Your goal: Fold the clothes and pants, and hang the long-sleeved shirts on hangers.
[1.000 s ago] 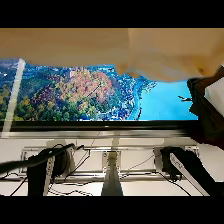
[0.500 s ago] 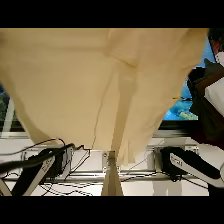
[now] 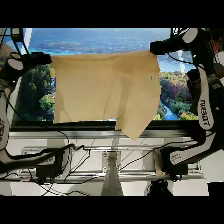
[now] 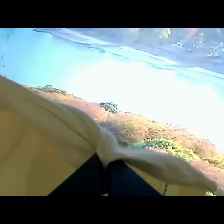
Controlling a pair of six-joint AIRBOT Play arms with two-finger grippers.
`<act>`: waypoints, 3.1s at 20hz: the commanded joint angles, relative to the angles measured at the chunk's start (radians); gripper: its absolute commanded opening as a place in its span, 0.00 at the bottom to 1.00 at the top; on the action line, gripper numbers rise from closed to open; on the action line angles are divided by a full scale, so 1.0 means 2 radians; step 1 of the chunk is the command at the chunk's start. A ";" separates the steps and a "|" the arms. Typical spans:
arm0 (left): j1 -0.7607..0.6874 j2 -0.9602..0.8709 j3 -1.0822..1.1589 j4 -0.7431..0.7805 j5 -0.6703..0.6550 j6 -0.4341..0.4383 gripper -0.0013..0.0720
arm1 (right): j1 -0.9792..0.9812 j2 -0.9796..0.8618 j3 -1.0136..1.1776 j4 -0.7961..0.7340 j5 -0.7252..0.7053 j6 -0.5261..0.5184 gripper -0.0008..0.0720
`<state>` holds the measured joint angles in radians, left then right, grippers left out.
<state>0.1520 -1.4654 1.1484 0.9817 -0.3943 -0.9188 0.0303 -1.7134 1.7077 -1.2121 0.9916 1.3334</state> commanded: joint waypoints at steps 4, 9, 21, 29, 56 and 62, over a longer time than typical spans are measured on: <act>-0.005 -0.029 0.001 0.056 -0.101 0.011 0.03 | -0.045 -0.035 0.003 -0.011 0.063 0.000 0.03; -0.004 -0.024 0.001 0.122 -0.264 0.010 0.03 | -0.082 -0.035 0.002 -0.012 0.274 -0.010 0.03; 0.033 0.056 0.002 0.152 -0.378 -0.063 0.75 | -0.084 0.051 -0.118 -0.022 0.295 -0.001 0.62; 0.213 0.164 -0.203 0.095 -0.444 -0.056 0.59 | -0.084 0.313 -0.405 -0.032 0.227 -0.009 0.62; 0.223 0.068 -0.279 -0.035 -0.373 0.049 0.18 | -0.084 0.334 -0.661 0.091 0.075 0.069 0.63; 0.223 0.068 -0.279 -0.035 -0.365 0.049 0.18 | -0.084 0.289 -0.664 0.087 0.061 0.069 0.55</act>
<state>0.5968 -1.3285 0.5892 0.9123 -1.1320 -0.8219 -0.1375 -1.0966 0.3946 -1.0531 1.2003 1.4601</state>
